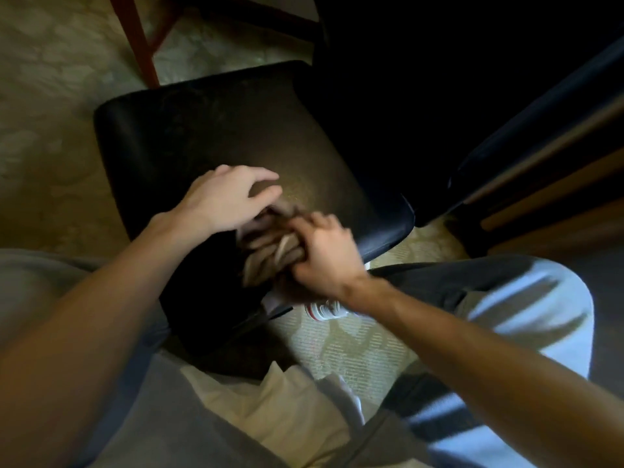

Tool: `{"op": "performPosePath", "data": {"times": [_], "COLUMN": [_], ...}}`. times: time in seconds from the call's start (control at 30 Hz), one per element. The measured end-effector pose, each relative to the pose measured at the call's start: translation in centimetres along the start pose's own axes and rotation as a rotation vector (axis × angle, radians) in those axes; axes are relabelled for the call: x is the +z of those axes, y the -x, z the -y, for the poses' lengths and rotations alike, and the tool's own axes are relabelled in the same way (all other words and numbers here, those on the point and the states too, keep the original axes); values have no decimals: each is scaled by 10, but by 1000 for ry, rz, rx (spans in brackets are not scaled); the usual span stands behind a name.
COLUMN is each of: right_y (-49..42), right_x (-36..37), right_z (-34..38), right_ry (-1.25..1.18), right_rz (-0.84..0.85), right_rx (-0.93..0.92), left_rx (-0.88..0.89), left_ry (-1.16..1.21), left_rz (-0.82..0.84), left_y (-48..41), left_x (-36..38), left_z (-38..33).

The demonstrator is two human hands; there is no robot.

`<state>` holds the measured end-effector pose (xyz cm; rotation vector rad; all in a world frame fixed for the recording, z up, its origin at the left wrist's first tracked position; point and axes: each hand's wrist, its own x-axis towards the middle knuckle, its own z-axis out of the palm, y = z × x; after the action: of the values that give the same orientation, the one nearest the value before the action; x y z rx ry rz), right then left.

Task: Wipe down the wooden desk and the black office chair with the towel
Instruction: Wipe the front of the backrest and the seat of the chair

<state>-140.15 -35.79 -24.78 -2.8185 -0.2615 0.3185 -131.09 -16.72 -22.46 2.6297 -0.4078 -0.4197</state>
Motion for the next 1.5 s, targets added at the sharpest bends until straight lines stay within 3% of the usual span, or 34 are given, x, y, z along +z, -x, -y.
{"op": "performPosePath", "data": {"times": [0.13,0.23,0.33,0.47,0.67,0.87,0.93,1.0,1.1,1.2,1.27,1.4,1.5], "right_y": [-34,-54,-54,-35,22,33,29,19,4,9,16,12,14], "right_x": [-48,-75,-54,-15,54,59,40,15,-20,-31,-25,1,24], "right_z": [-77,-130,-138,-98,41,103,81,39,-39,-108,-135,-141,-111], "right_ry": [221,176,147,-3,-18,-477,-525,-385,-210,-386,-560,-754,-830], "right_rz": [-253,-189,-74,-186,-94,5,-56,-189,-400,-587,-624,-584,-620], "right_rx": [186,315,343,534,307,124,73,79,248,561,695,734,749], "left_rx": [138,159,130,88,43,61,52,38,15,-17,-29,-16,22], "left_ry": [7,-23,-22,-30,42,62,42,18,14,30,3,-111,-149], "left_rz": [58,146,141,115,-68,-175,-174,-172,-145,-69,8,155,141], "left_y": [7,6,3,-2,-3,9,12,15,15,11,9,6,0], "left_x": [9,16,12,3,-4,-6,-7,-9,-9,-6,-2,7,9], "left_z": [-10,-16,-16,-12,-20,-15,-13,-10,-3,-1,2,0,-11]}}
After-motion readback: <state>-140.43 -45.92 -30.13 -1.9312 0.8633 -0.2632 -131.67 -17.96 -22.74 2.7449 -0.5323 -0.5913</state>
